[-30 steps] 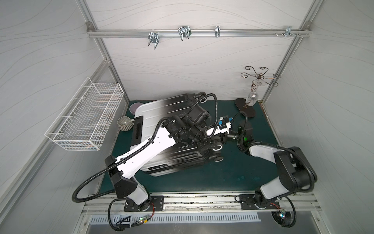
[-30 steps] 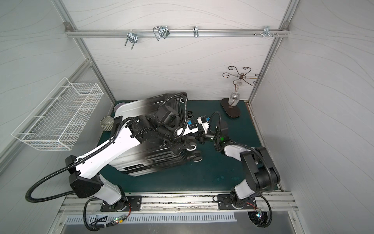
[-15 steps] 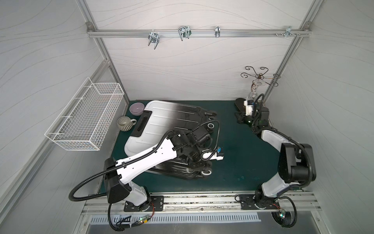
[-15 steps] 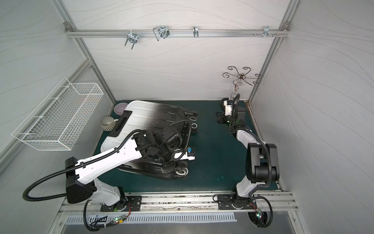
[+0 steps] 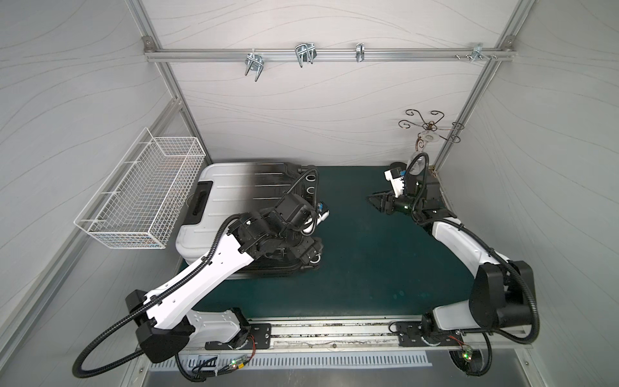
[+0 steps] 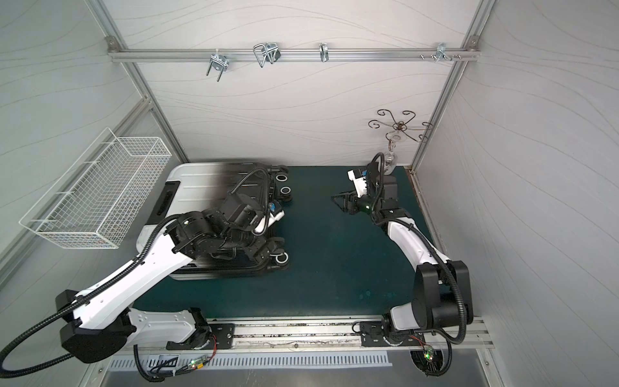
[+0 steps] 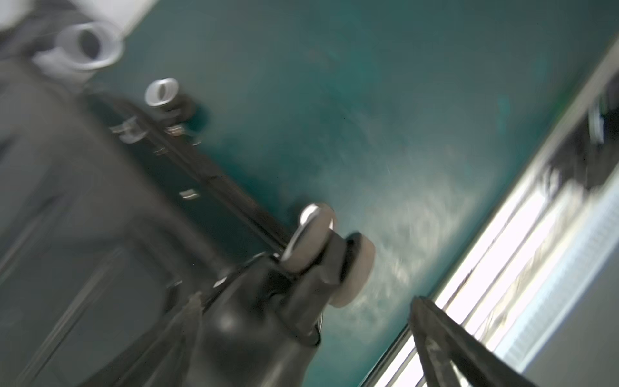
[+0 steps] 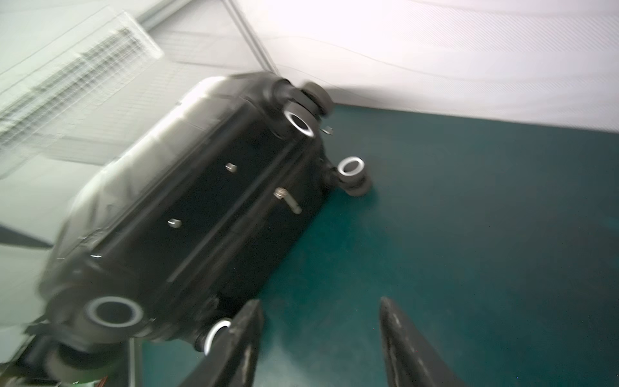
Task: Close the suitcase zippers
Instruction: Place the suitcase at the center of the board, then adjust the suitcase at the center of the board.
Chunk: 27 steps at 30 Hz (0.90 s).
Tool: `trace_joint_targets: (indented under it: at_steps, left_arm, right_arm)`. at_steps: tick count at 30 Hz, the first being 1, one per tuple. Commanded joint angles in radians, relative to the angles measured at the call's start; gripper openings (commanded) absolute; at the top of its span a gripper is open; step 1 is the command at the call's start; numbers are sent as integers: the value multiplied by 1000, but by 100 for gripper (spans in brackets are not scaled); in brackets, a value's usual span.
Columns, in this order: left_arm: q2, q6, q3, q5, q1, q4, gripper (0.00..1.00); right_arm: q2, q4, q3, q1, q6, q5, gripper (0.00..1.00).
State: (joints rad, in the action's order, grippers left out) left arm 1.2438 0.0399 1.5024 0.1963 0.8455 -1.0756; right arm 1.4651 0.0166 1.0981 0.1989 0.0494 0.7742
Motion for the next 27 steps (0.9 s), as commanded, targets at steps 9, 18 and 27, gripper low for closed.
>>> trace_joint_targets:
  at_steps: [9,18,27]
  left_arm:
    - [-9,749,111,151,-433,-404,99]
    - [-172,962,-42,222,-490,-436,99]
    - [-248,1053,-216,166,-563,-392,99]
  right_arm:
    - [124,-432,219,278,-329,206,71]
    - [10,-599,171,590,-543,51,85]
    - [199,-546,292,722,-653,-305,86]
